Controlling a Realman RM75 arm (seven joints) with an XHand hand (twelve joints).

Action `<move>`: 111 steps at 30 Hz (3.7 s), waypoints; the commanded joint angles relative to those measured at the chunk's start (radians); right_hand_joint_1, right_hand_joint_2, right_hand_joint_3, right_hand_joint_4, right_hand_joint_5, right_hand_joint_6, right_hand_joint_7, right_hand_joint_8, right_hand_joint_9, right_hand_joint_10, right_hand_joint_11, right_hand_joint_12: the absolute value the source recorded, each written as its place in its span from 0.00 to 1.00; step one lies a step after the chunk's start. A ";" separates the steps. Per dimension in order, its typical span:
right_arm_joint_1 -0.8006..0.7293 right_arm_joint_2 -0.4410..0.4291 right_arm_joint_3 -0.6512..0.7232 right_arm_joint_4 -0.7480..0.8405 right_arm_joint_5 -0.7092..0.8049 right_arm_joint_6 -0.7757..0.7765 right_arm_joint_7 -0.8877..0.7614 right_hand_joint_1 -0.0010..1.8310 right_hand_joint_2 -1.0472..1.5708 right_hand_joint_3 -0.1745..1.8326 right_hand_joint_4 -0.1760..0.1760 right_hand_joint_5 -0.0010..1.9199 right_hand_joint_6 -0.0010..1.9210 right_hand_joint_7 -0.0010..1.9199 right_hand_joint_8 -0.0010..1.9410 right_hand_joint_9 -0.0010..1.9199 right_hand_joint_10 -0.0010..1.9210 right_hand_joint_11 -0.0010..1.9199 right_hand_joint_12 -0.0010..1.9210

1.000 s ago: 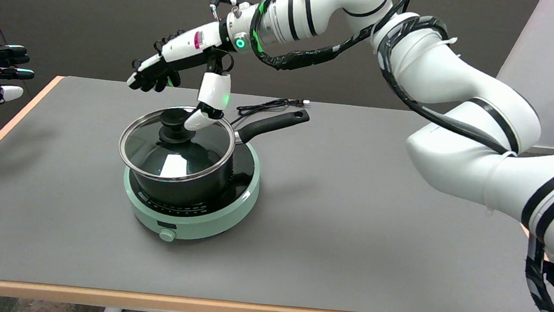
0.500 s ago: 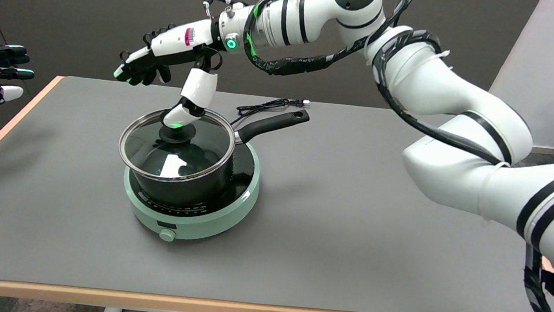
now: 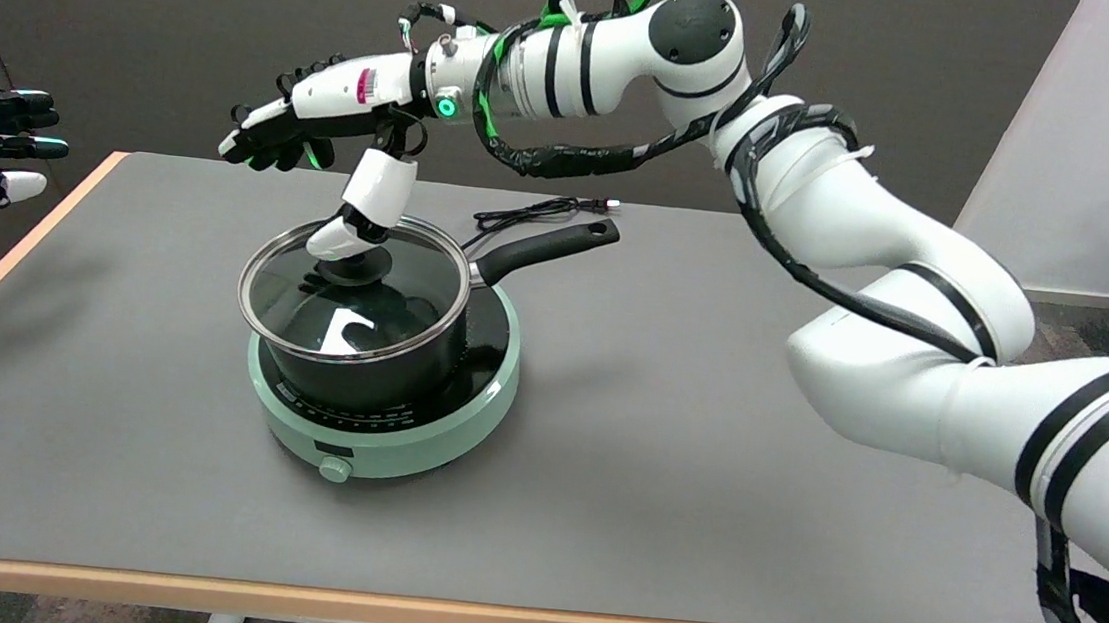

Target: Place the pot lid onto the pot.

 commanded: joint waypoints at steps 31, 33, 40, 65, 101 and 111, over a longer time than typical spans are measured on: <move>-0.118 -0.029 0.061 0.022 -0.112 -0.164 -0.007 0.38 0.58 0.52 0.37 0.12 0.08 0.20 0.10 0.24 0.17 0.21 0.63; -0.119 -0.029 0.061 0.022 -0.112 -0.164 -0.007 0.39 0.58 0.52 0.38 0.13 0.08 0.20 0.10 0.24 0.17 0.21 0.63; -0.124 -0.028 0.068 0.027 -0.112 -0.164 -0.007 0.39 0.57 0.53 0.39 0.14 0.07 0.21 0.10 0.24 0.19 0.22 0.62; -0.178 0.046 0.216 0.363 0.000 0.060 0.001 0.39 0.57 0.53 0.41 0.14 0.07 0.22 0.10 0.24 0.20 0.26 0.63; -0.864 0.258 0.758 0.965 -0.222 -0.880 0.003 0.20 0.65 0.45 0.56 0.18 0.09 0.30 0.10 0.33 0.22 0.30 0.64; -0.999 0.341 0.769 1.025 0.081 -0.981 0.001 0.15 0.69 0.45 0.49 0.22 0.10 0.32 0.11 0.35 0.24 0.30 0.64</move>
